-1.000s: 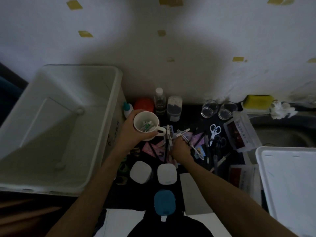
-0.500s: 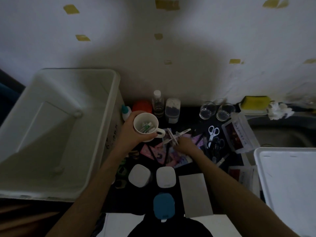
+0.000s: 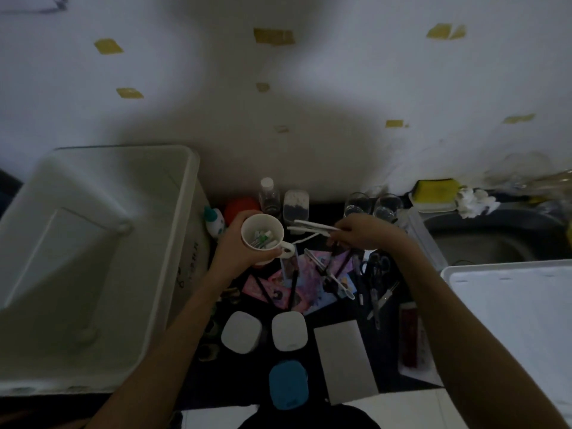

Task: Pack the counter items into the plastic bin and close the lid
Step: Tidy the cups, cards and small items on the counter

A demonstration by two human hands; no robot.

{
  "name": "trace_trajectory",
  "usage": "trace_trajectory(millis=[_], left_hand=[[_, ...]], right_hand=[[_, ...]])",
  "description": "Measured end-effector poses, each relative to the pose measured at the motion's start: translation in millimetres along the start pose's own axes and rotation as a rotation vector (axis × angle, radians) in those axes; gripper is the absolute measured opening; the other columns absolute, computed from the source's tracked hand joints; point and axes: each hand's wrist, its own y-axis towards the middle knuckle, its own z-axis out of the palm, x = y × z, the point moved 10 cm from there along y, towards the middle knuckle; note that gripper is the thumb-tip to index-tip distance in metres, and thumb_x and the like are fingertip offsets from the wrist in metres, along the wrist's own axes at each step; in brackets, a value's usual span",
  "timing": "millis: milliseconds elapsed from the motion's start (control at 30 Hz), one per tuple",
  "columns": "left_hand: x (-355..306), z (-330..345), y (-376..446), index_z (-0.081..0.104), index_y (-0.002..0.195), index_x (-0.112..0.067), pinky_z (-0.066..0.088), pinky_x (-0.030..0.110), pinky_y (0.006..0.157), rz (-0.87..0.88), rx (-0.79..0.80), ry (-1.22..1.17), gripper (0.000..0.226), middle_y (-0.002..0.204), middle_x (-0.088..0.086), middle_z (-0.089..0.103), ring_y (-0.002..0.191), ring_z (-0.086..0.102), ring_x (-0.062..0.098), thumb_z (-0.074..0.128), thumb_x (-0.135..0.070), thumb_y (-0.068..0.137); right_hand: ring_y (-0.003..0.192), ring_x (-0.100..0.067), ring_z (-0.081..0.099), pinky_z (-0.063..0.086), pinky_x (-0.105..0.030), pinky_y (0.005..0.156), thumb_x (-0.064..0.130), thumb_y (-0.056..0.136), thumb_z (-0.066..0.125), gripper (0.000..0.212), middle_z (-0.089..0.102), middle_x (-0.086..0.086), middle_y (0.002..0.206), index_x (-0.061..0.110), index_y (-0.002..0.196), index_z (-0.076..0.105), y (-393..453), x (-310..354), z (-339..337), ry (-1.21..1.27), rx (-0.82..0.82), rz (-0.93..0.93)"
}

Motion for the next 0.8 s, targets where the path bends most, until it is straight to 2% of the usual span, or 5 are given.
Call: trace_trajectory(millis=[167,400,567,733,800], left_hand=[[0.0,4.0,0.6,0.054,0.122,-0.020,0.053,0.027,0.089,0.009,0.009,-0.012,0.072,0.117,-0.013,0.061,0.108,0.059,0.001,0.092,-0.022,0.062],[-12.8,9.2,-1.0,0.054,0.123,-0.025,0.055,0.034,0.091,0.048,0.056,-0.019,0.072,0.119,-0.014,0.061,0.110,0.060,0.003,0.092,-0.027,0.062],[-20.4,14.2,-1.9,0.054,0.123,-0.027,0.054,0.025,0.089,0.071,0.088,-0.002,0.070,0.118,-0.015,0.062,0.109,0.060,0.000,0.091,-0.029,0.064],[-18.4,19.7,-4.1,0.050,0.128,-0.028,0.051,0.016,0.088,0.060,0.151,0.005,0.077,0.122,-0.016,0.060,0.111,0.058,-0.002,0.092,-0.032,0.063],[-17.6,20.2,-6.1,0.049,0.129,-0.030,0.049,0.012,0.087,0.053,0.165,0.021,0.080,0.124,-0.019,0.058,0.111,0.057,-0.005,0.092,-0.035,0.062]], right_hand=[[0.058,-0.010,0.051,0.037,-0.026,0.058,0.030,0.101,0.050,0.026,0.057,0.006,0.066,0.015,0.083,0.061,-30.7,43.0,-53.1,0.022,-0.206,-0.153],[0.053,-0.010,0.049,0.040,-0.027,0.059,0.032,0.101,0.052,0.039,0.057,0.011,0.055,0.029,0.063,0.059,-32.0,89.2,-50.5,-0.161,-0.016,-0.199],[0.067,-0.016,0.060,0.051,-0.031,0.069,0.027,0.098,0.054,0.028,0.068,-0.002,0.076,0.009,0.086,0.073,-17.6,119.8,-43.6,-0.381,-0.040,-0.171],[0.061,-0.016,0.054,0.046,-0.031,0.059,0.015,0.093,0.054,0.018,0.060,-0.004,0.077,0.010,0.078,0.063,-8.3,142.1,-41.8,-0.598,-0.127,-0.152],[0.057,-0.015,0.049,0.047,-0.032,0.059,0.008,0.093,0.052,0.027,0.055,-0.004,0.071,0.012,0.066,0.052,-9.9,153.0,-40.2,-0.657,-0.123,-0.158]])
